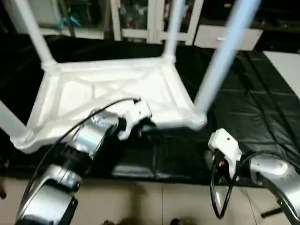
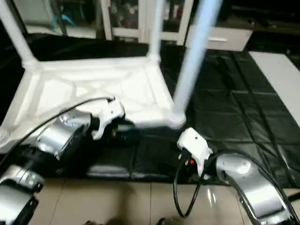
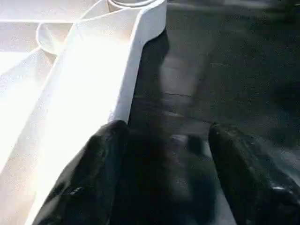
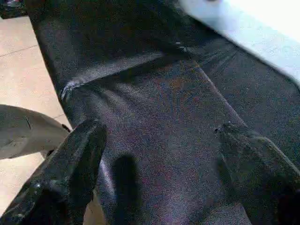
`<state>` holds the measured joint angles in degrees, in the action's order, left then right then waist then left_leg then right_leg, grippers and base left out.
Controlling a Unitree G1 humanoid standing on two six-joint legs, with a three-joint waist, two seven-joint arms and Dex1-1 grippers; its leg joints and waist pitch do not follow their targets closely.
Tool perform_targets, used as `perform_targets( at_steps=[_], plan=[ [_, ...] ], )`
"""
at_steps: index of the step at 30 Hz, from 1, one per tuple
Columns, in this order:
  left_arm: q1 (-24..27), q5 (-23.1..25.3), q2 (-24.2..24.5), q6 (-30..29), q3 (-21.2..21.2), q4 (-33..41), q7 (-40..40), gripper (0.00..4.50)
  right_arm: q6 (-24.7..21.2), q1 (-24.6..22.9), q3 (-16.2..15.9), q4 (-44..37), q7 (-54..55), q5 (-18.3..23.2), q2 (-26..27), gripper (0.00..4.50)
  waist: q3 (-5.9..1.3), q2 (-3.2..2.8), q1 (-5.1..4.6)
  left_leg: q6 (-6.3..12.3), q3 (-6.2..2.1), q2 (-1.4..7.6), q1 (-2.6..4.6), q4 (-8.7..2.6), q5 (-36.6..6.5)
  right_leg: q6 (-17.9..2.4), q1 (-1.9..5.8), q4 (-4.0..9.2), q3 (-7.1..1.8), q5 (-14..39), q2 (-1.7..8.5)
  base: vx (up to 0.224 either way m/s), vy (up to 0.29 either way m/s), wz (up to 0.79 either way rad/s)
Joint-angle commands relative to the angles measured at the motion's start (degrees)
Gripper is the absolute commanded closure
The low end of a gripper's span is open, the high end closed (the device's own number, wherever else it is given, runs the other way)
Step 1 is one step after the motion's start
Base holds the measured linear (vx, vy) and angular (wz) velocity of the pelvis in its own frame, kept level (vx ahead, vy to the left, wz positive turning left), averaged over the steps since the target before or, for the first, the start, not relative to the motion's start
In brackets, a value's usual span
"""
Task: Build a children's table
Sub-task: Rotate leg to tighten
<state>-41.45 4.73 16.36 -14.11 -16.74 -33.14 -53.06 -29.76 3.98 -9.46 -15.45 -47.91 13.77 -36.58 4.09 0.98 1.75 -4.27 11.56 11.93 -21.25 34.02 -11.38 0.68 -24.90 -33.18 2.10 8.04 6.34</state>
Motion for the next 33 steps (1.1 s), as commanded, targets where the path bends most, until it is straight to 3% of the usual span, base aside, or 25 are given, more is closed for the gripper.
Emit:
perform_targets(
  at_steps=[1,2,11,14,17,20,23,25,26,27,30,31,33],
  plan=[
    [-1.28,0.59,-1.29,1.74,1.80,-2.30,4.84,0.95,-0.01,-0.15,0.15,-0.30,0.33,-0.40,-0.08,0.46,-3.61,0.72,0.23,3.66,-0.27,0.48,0.22,-3.95,-11.90,-9.84,3.30,3.57,-1.08,16.25,0.63,0.000,0.000,0.00],
    [-2.88,0.80,-3.86,4.38,2.71,-6.85,10.96,0.85,0.17,-0.23,0.20,0.02,0.49,-0.62,-0.15,0.46,-3.70,0.65,0.25,4.12,-0.28,0.38,0.10,-3.79,-11.39,-10.05,3.25,3.53,-1.06,15.22,0.47,0.000,0.000,0.00],
    [-7.24,5.20,-7.29,12.90,2.94,-21.86,30.62,0.29,0.82,-0.30,0.65,0.89,1.63,-1.31,-0.12,0.46,-4.28,0.81,0.50,8.03,-0.46,0.30,-0.21,-3.06,-5.72,-12.65,3.71,2.37,-0.81,4.19,0.33,0.000,0.000,0.00],
    [-7.71,7.67,-6.60,14.72,2.52,-24.19,36.65,0.03,1.48,0.00,1.16,1.37,2.78,-1.77,0.45,0.46,-4.09,0.52,0.55,8.33,-0.46,0.51,-0.15,-3.16,-6.51,-13.22,3.53,2.58,-0.72,5.30,0.49,0.000,0.000,0.00],
    [-9.16,9.57,-5.03,20.05,3.07,-25.21,44.37,0.03,2.29,0.37,1.71,1.84,3.89,-2.21,1.15,0.46,-3.87,0.73,0.29,7.22,-0.63,0.41,-0.36,-3.39,-10.02,-11.26,3.56,3.15,-0.55,10.84,0.48,0.000,0.000,0.00],
    [-9.97,7.55,-4.74,24.37,5.28,-24.16,43.81,0.03,2.21,0.56,1.70,1.89,4.32,-2.02,1.47,0.46,-3.68,0.63,0.28,5.80,-0.68,0.43,-0.05,-3.63,-12.04,-9.66,3.09,3.66,-0.52,14.94,0.44,0.000,0.000,0.00],
    [-9.84,3.69,-5.70,26.91,7.38,-22.95,38.17,0.03,2.37,0.40,1.37,1.73,4.04,-1.84,1.40,0.46,-3.54,0.68,0.52,5.36,-0.62,0.46,0.01,-3.73,-11.50,-10.42,2.98,3.65,-0.58,14.33,0.55,0.000,0.000,0.00],
    [-8.90,1.70,-5.80,26.36,7.77,-21.09,32.90,0.03,2.52,0.34,1.07,1.59,4.00,-1.80,1.49,0.46,-3.72,0.44,0.88,5.11,-0.54,0.67,0.26,-3.67,-10.82,-11.56,2.83,3.25,-0.68,12.37,0.57,0.000,0.000,0.00],
    [-8.14,0.95,-5.33,25.74,7.87,-19.75,30.88,0.03,2.60,0.32,0.87,1.50,3.97,-1.73,1.60,0.46,-3.84,0.06,1.05,5.29,-0.60,0.65,0.06,-3.60,-9.27,-12.24,3.04,2.77,-0.69,9.41,0.54,0.000,0.000,0.00],
    [-7.75,0.64,-4.94,25.57,7.79,-19.26,30.34,0.03,2.67,0.32,0.74,1.45,4.01,-1.69,1.67,0.46,-3.92,0.26,1.10,5.64,-0.58,0.58,-0.15,-3.47,-7.77,-12.81,3.26,2.39,-0.70,6.63,0.51,0.000,0.000,0.00],
    [-6.43,-0.88,-2.86,23.94,11.28,-17.19,35.82,0.03,2.85,0.19,0.87,1.35,4.47,-1.80,2.13,0.46,-4.17,0.06,1.01,6.75,-0.54,0.48,-0.24,-3.22,-6.46,-14.06,3.57,1.86,-0.67,2.54,0.50,0.000,0.000,0.00],
    [-5.62,-2.94,-2.23,23.14,15.11,-16.22,39.20,0.03,2.92,0.14,0.85,1.29,4.76,-1.92,2.38,0.46,-4.11,0.18,0.92,6.88,-0.51,0.41,-0.24,-3.23,-6.74,-14.08,3.56,2.00,-0.65,2.74,0.46,0.000,0.000,0.00],
    [-3.95,-5.68,-2.17,23.14,18.84,-14.16,40.96,0.03,2.91,0.07,0.80,1.19,5.11,-2.00,2.69,0.46,-3.98,-0.08,0.64,6.67,-0.51,0.49,-0.04,-3.37,-8.49,-14.45,3.50,2.28,-0.60,5.07,0.57,0.000,0.000,0.00]
  ],
)
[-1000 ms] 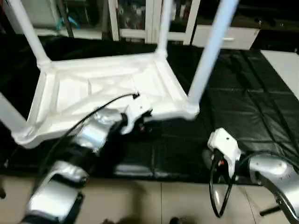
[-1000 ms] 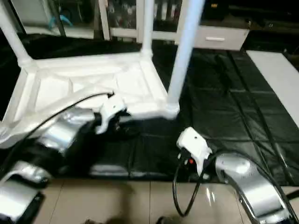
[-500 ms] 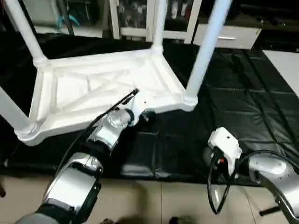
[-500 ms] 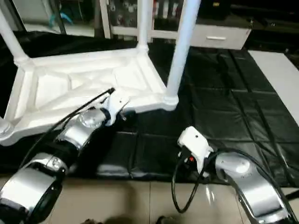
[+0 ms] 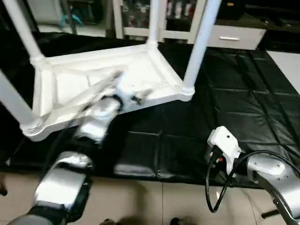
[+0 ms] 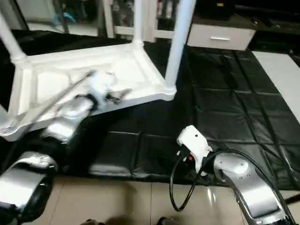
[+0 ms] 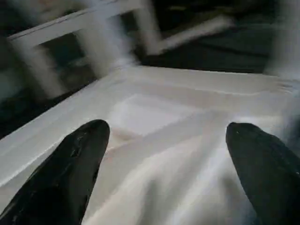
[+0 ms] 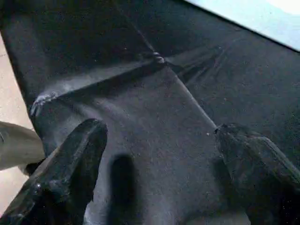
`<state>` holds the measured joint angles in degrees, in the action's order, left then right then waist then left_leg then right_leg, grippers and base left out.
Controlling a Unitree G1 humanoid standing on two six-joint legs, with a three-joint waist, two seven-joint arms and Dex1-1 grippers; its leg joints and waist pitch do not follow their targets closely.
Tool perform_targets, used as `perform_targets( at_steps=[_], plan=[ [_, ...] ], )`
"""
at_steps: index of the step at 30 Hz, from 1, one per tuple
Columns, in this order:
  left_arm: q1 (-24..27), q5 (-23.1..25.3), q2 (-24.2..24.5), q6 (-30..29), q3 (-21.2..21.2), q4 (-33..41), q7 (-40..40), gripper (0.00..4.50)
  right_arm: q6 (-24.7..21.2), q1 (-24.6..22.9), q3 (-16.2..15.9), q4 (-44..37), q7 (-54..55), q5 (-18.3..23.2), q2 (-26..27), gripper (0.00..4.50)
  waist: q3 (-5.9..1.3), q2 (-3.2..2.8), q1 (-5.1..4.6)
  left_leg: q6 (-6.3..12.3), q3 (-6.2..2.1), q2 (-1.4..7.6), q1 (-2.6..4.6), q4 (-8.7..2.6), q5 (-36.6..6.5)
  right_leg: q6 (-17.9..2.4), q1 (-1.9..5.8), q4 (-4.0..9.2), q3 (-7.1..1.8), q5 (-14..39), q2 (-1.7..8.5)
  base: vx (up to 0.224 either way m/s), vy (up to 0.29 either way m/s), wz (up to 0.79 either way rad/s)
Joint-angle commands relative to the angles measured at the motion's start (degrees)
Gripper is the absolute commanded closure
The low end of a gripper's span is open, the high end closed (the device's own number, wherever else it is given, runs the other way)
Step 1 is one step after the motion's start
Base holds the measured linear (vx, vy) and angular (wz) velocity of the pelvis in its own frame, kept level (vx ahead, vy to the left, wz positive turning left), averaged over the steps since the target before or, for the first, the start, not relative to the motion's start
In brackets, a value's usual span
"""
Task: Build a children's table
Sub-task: Rotate leg to tighten
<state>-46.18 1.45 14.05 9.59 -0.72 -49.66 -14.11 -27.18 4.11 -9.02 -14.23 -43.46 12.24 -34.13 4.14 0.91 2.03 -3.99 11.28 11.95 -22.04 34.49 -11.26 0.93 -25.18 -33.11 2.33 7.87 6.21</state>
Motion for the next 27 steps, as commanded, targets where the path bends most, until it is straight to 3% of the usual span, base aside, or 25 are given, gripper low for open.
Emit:
perform_targets(
  at_steps=[1,4,8,9,11,12,13,17,18,20,27],
  plan=[
    [4.19,-5.98,-0.40,1.35,6.37,6.73,2.11,0.03,0.49,-0.14,0.40,-0.12,1.26,-0.54,0.82,0.46,-3.79,-0.03,0.23,5.84,-0.20,0.61,0.79,-4.01,-10.38,-14.51,3.65,2.55,-0.81,7.88,0.68,0.000,0.000,0.00],
    [10.55,-7.13,-0.75,6.37,7.61,14.51,1.44,0.03,0.71,0.05,0.68,0.01,2.37,-0.40,2.01,0.46,-3.65,-0.33,0.09,4.61,-0.30,0.95,0.69,-4.46,-12.82,-13.66,3.52,3.01,-0.80,11.18,0.71,0.000,0.000,0.00],
    [20.12,-8.07,-1.48,13.98,6.44,25.27,-0.25,0.03,0.77,0.08,0.68,-0.30,3.32,-0.21,3.23,0.46,-3.84,-0.56,0.04,4.11,-0.29,1.11,0.85,-4.57,-12.96,-12.55,3.34,2.83,-0.83,9.53,0.48,0.000,0.000,0.00],
    [20.12,-8.07,-1.48,13.98,6.44,25.27,-0.25,0.03,0.77,0.08,0.68,-0.30,3.32,-0.21,3.23,0.46,-3.84,-0.69,0.18,4.11,-0.15,1.12,1.07,-4.52,-13.02,-12.31,3.06,2.85,-0.91,9.00,0.34,0.000,0.000,0.00],
    [28.04,-6.96,-1.96,24.49,6.12,31.87,0.77,0.03,1.04,-0.25,0.45,-0.41,3.71,-0.12,3.87,0.46,-3.52,-0.55,0.42,3.40,-0.40,1.28,0.71,-4.95,-15.39,-10.86,3.27,3.13,-0.90,11.86,0.61,0.000,0.000,0.00],
    [28.04,-6.96,-1.96,24.49,6.12,31.87,0.77,0.03,1.04,-0.25,0.45,-0.41,3.71,-0.12,3.87,0.46,-3.52,-0.55,0.42,3.40,-0.40,1.28,0.71,-4.95,-15.39,-10.86,3.27,3.13,-0.90,11.86,0.61,0.000,0.000,0.00],
    [31.22,-5.37,-2.38,27.70,6.90,34.61,1.72,0.03,1.16,-0.42,0.36,-0.47,3.83,-0.26,4.16,0.46,-3.54,-0.59,0.26,2.43,-0.41,1.24,0.88,-5.00,-17.27,-9.29,3.08,3.33,-0.93,14.00,0.54,0.000,0.000,0.00],
    [36.33,-3.71,-4.96,28.70,12.19,38.44,8.24,0.03,1.44,-0.61,0.43,-0.53,3.98,-0.36,4.50,0.46,-3.37,-0.51,-0.18,1.23,-0.42,1.23,0.87,-5.05,-18.86,-7.49,2.83,3.44,-1.11,15.76,0.32,0.000,0.000,0.00],
    [36.61,-3.62,-5.13,28.62,12.54,38.70,8.68,0.03,1.46,-0.62,0.47,-0.52,3.98,-0.32,4.52,0.46,-3.22,-0.42,-0.30,1.20,-0.47,1.19,0.60,-5.14,-18.85,-7.34,2.95,3.55,-1.10,16.03,0.37,0.000,0.000,0.00],
    [38.27,-3.99,-6.55,27.24,15.57,39.92,12.55,0.03,1.64,-0.63,0.67,-0.39,3.99,-0.14,4.57,0.46,-3.33,0.00,-0.42,1.27,-0.46,1.03,0.73,-4.99,-18.71,-6.23,2.69,3.68,-1.13,17.45,0.19,0.000,0.000,0.00],
    [39.09,-4.70,-7.17,26.79,18.88,40.06,17.44,0.03,1.78,-0.03,0.45,-0.04,3.26,0.11,4.68,0.46,-3.31,-0.18,-0.25,1.47,-0.50,0.88,0.82,-4.88,-17.89,-5.79,2.46,3.66,-1.14,16.37,-0.03,0.000,0.000,0.00]
  ],
)
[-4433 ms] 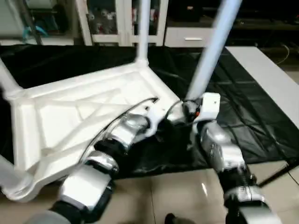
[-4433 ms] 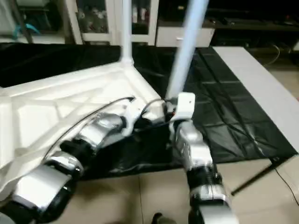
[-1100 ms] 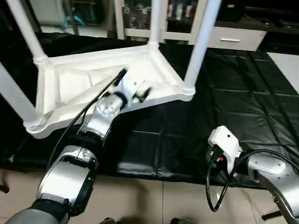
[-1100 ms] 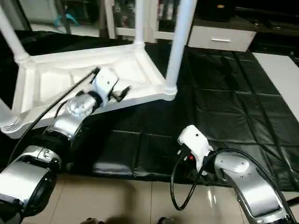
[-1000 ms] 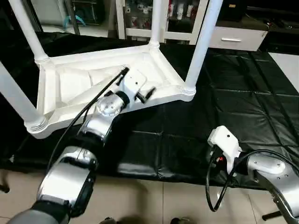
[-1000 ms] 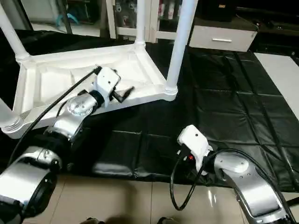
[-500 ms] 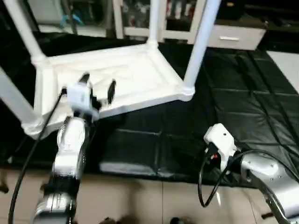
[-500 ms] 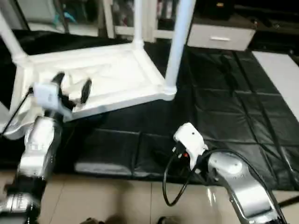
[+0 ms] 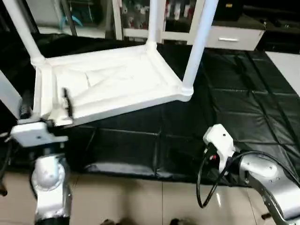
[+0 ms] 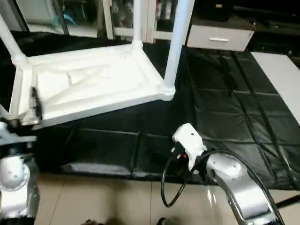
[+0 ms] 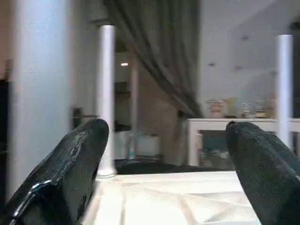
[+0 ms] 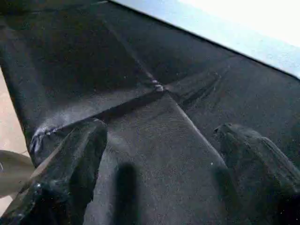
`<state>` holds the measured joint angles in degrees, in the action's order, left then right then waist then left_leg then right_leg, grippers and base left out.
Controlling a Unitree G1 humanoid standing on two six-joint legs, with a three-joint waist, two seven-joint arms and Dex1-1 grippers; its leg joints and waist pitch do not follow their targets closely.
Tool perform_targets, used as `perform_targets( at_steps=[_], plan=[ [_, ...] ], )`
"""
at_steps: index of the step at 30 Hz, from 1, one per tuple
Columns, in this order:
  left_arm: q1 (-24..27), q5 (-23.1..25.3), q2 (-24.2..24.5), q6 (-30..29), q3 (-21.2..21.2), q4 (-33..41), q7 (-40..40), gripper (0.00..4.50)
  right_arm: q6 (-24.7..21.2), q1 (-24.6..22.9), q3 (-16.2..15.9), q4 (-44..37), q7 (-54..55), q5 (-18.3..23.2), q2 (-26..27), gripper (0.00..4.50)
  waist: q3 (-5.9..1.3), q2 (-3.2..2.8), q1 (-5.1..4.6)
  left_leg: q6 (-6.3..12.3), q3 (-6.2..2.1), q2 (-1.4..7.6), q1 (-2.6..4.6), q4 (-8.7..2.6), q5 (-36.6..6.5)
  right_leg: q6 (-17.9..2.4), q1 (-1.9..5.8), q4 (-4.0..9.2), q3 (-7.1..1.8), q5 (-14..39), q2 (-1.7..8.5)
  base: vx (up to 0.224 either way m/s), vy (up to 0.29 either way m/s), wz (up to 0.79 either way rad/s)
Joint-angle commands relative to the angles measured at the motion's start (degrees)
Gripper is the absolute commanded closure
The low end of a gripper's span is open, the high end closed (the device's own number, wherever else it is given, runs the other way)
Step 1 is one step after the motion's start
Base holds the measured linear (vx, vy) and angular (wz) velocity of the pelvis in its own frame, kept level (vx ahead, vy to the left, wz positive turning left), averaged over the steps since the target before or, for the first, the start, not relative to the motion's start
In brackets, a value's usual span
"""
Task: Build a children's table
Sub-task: Rotate leg to tighten
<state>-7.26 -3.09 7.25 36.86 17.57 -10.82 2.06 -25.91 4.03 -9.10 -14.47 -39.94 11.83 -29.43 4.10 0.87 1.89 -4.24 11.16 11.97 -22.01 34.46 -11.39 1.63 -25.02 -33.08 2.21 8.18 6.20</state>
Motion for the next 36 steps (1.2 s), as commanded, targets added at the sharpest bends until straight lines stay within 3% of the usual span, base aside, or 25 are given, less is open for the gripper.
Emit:
perform_targets(
  at_steps=[1,8,13,17,18,24,32,36],
  plan=[
    [-0.02,-0.14,-0.35,-0.63,1.18,1.34,1.75,0.03,0.46,0.26,0.36,0.24,-0.76,0.77,-0.06,0.46,-3.26,0.06,-0.07,1.95,-0.41,0.84,0.66,-4.85,-17.22,-6.60,2.42,3.45,-1.02,15.43,0.00,0.000,0.000,0.00],
    [-1.19,0.09,-0.02,-2.17,2.76,1.61,4.23,0.03,0.30,0.81,-0.48,0.54,-1.56,1.01,0.25,0.46,-3.46,0.01,0.06,3.09,-0.28,0.83,0.69,-4.55,-14.39,-7.95,2.57,3.05,-1.04,11.49,0.05,0.000,0.000,0.00],
    [-4.84,-2.61,1.51,-4.09,4.38,-3.02,4.61,0.03,-0.54,0.91,-2.04,-0.32,-3.18,1.79,0.54,0.46,-3.46,-0.06,0.18,3.10,-0.29,0.66,0.72,-4.51,-14.40,-7.97,2.61,3.06,-0.98,12.34,0.07,0.000,0.000,0.00],
    [-6.07,-3.52,2.32,-4.84,5.13,-4.69,4.41,0.03,-0.63,0.57,-2.45,-1.04,-4.09,2.59,0.63,0.46,-3.60,-0.38,0.19,3.00,-0.36,0.65,0.78,-4.41,-13.15,-8.41,2.72,2.79,-0.95,9.92,0.02,0.000,0.000,0.00],
    [-6.59,-4.69,2.67,-5.67,6.03,-5.17,4.63,0.03,-1.03,0.11,-2.68,-2.10,-5.26,3.87,0.56,0.46,-3.56,-0.74,0.23,2.90,-0.33,0.62,0.82,-4.42,-13.38,-8.85,2.75,2.76,-0.95,9.38,0.02,0.000,0.000,0.00],
    [-7.15,-7.29,2.91,-6.65,8.32,-7.02,5.91,0.03,-1.70,-0.95,-3.23,-3.93,-7.36,5.65,0.07,0.46,-3.53,-0.49,0.17,2.92,-0.39,0.69,0.83,-4.48,-14.64,-9.28,2.78,2.83,-0.91,10.48,0.07,0.000,0.000,0.00],
    [-8.31,-10.90,3.87,-6.11,10.09,-9.23,4.21,0.03,-2.49,-0.16,-3.06,-3.18,-6.45,5.75,0.93,0.46,-3.64,-0.59,0.41,3.12,-0.37,0.68,0.92,-4.40,-13.23,-10.02,2.84,2.53,-0.88,8.53,0.10,0.000,0.000,0.00],
    [-10.61,-16.06,4.99,-8.81,9.49,-12.79,-3.44,0.03,-2.57,0.21,-2.55,-3.17,-6.48,6.21,1.27,0.46,-3.50,-0.14,0.62,2.66,-0.21,0.46,1.02,-4.45,-13.71,-9.30,2.60,2.81,-1.03,11.81,0.21,0.000,0.000,0.00]
  ],
)
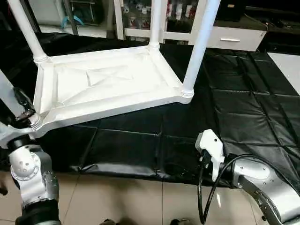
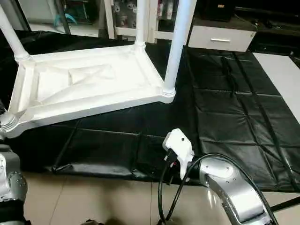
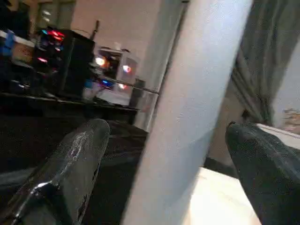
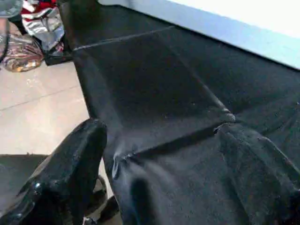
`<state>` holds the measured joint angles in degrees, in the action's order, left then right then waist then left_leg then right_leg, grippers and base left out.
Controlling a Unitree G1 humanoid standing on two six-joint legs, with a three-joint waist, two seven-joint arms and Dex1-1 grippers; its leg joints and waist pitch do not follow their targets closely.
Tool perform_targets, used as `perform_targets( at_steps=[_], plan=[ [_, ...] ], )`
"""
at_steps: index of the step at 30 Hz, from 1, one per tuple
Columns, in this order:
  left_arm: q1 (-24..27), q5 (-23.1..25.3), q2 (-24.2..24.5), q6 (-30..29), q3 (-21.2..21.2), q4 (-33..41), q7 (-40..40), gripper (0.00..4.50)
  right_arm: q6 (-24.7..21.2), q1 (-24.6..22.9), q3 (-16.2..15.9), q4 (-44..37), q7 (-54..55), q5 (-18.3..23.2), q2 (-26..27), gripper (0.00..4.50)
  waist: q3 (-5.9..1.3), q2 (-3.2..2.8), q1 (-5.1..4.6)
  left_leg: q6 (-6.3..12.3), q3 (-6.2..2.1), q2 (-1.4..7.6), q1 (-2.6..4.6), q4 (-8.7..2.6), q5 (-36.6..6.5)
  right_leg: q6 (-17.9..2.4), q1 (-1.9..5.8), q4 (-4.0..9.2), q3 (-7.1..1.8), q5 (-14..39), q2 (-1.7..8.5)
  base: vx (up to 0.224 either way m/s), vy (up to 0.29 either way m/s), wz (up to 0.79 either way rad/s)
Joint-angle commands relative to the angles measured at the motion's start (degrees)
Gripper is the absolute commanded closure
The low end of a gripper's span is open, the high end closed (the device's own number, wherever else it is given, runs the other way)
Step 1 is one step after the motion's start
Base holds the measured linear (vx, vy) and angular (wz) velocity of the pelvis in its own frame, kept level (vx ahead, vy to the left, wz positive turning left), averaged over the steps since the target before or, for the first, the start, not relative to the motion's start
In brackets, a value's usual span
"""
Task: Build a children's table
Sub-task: Rotate leg to tighten, then rotate table base
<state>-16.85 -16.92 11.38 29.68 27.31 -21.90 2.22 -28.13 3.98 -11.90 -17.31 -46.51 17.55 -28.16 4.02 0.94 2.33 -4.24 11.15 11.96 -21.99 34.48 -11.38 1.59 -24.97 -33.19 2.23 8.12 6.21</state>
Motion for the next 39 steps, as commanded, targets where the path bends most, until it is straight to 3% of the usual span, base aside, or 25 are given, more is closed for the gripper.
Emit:
perform_targets(
  at_steps=[1,5,6,8,9,10,12,14,15,17,21,25,28,32,35,38,39],
  plan=[
    [-1.27,-2.73,0.97,-1.93,-0.26,-2.06,-4.36,0.03,-0.50,0.30,0.34,-0.31,0.10,0.67,0.10,0.46,-3.50,-0.40,0.17,2.47,-0.27,0.52,1.03,-4.49,-13.40,-9.24,2.54,2.73,-1.08,11.19,0.15,0.000,0.000,0.00],
    [-3.74,-6.46,2.56,-6.05,-0.19,-5.77,-10.52,0.03,-2.18,0.59,1.22,-0.83,-0.77,3.48,0.83,0.46,-3.49,-0.27,0.13,2.51,-0.18,0.41,1.00,-4.41,-12.36,-10.06,2.67,2.54,-1.02,9.01,0.12,0.000,0.000,0.00],
    [-4.39,-7.45,2.96,-7.57,0.05,-6.76,-11.97,0.03,-2.33,0.59,1.17,-1.10,-1.12,3.80,0.69,0.46,-3.55,-0.46,0.29,2.71,-0.13,0.46,1.30,-4.37,-12.10,-10.33,2.56,2.46,-1.08,8.75,0.15,0.000,0.000,0.00],
    [-5.79,-9.13,3.77,-10.22,0.78,-9.25,-14.07,0.03,-1.13,0.60,0.23,-1.18,-1.36,2.31,-0.07,0.46,-3.48,-0.39,0.55,2.65,-0.09,0.53,1.20,-4.40,-11.88,-10.39,2.67,2.43,-1.07,8.88,0.18,0.000,0.000,0.00],
    [-6.80,-12.16,3.76,-13.90,1.94,-10.65,-15.91,0.03,-0.71,0.48,-0.53,-1.14,-1.71,1.51,-0.64,0.46,-3.51,-0.52,0.75,2.13,-0.03,0.53,1.39,-4.41,-11.84,-10.50,2.63,2.37,-1.11,9.09,0.23,0.000,0.000,0.00],
    [-6.85,-12.32,3.76,-14.06,2.01,-10.76,-16.01,0.03,-0.70,0.46,-0.56,-1.14,-1.72,1.48,-0.66,0.46,-3.48,-0.51,0.99,1.78,0.08,0.54,1.60,-4.38,-12.00,-10.98,2.44,2.38,-1.17,8.81,0.18,0.000,0.000,0.00],
    [-7.29,-13.74,3.81,-15.53,2.64,-11.73,-16.90,0.03,-0.67,0.30,-0.81,-1.21,-1.85,1.24,-0.84,0.46,-3.48,-0.49,1.03,1.71,0.03,0.52,1.35,-4.45,-12.10,-11.20,2.70,2.28,-1.15,8.43,0.23,0.000,0.000,0.00],
    [-7.19,-19.70,4.19,-23.51,2.02,-12.35,-25.98,0.03,0.20,-0.05,-0.88,-1.26,-1.57,0.62,-1.13,0.46,-3.48,-0.51,1.14,1.56,0.08,0.51,1.40,-4.50,-11.99,-11.38,2.66,2.30,-1.16,8.78,0.34,0.000,0.000,0.00],
    [-7.19,-19.70,4.19,-23.51,2.02,-12.35,-25.98,0.03,0.20,-0.05,-0.88,-1.26,-1.57,0.62,-1.13,0.46,-3.49,-0.55,1.28,1.33,0.13,0.49,1.51,-4.48,-12.11,-11.48,2.60,2.23,-1.19,9.12,0.40,0.000,0.000,0.00],
    [-4.30,-25.00,5.12,-33.66,-2.21,-7.99,-38.84,0.03,1.16,-0.29,-0.44,-1.13,-1.35,0.37,-1.64,0.46,-3.27,-0.67,1.64,0.73,0.38,0.64,1.94,-4.62,-13.16,-11.72,2.14,2.51,-1.37,10.89,0.32,0.000,0.000,0.00],
    [0.36,-28.16,7.34,-43.97,-9.32,0.21,-49.84,0.03,1.84,-0.29,0.00,-0.89,-1.77,0.11,-2.24,0.46,-2.92,-0.90,2.43,-0.55,0.57,1.04,2.33,-5.15,-16.78,-11.23,1.69,2.79,-1.55,13.64,0.18,0.000,0.000,0.00],
    [3.14,-30.60,10.26,-52.59,-17.06,7.79,-57.01,0.03,2.51,0.22,0.64,-0.11,-1.83,-0.20,-2.45,0.46,-2.98,-0.44,2.06,-1.10,0.13,0.89,1.58,-5.52,-17.36,-9.19,2.38,2.72,-1.85,16.01,0.42,0.000,0.000,0.00],
    [3.37,-30.08,11.22,-54.74,-21.51,10.81,-59.33,0.03,2.73,0.55,1.17,0.37,-1.23,-0.52,-2.30,0.46,-3.20,-0.25,1.68,-0.43,0.12,0.74,1.30,-5.31,-14.64,-8.69,2.64,2.62,-2.06,14.46,0.38,0.000,0.000,0.00],
    [0.37,-25.50,10.23,-55.12,-27.85,12.06,-62.82,0.03,3.15,1.16,1.90,1.42,-0.18,-0.80,-2.18,0.46,-3.47,-0.04,0.95,0.58,0.23,0.55,1.10,-4.88,-10.89,-9.63,3.01,2.26,-2.07,11.01,0.26,0.000,0.000,0.00],
    [-4.18,-21.44,7.18,-55.25,-33.29,11.77,-64.84,0.03,3.37,1.37,2.27,1.42,-0.18,-0.61,-2.39,0.46,-3.71,-0.17,0.88,1.28,0.47,0.59,1.65,-4.51,-9.40,-10.69,2.78,2.33,-2.10,8.85,0.17,0.000,0.000,0.00],
    [-6.93,-19.00,4.82,-54.15,-37.19,10.63,-65.43,0.03,3.41,0.90,2.65,0.90,-0.02,-0.57,-2.61,0.46,-3.83,0.13,0.89,2.15,0.41,0.43,1.10,-4.31,-7.39,-11.72,3.42,1.82,-2.06,6.04,0.28,0.000,0.000,0.00],
    [-8.37,-17.61,3.29,-53.19,-39.39,9.63,-65.83,0.03,3.40,0.53,2.95,0.57,0.10,-0.55,-2.82,0.46,-3.90,-0.26,0.66,2.67,0.46,0.40,1.04,-4.26,-6.49,-12.08,3.48,2.03,-2.09,4.70,0.24,0.000,0.000,0.00]
  ],
)
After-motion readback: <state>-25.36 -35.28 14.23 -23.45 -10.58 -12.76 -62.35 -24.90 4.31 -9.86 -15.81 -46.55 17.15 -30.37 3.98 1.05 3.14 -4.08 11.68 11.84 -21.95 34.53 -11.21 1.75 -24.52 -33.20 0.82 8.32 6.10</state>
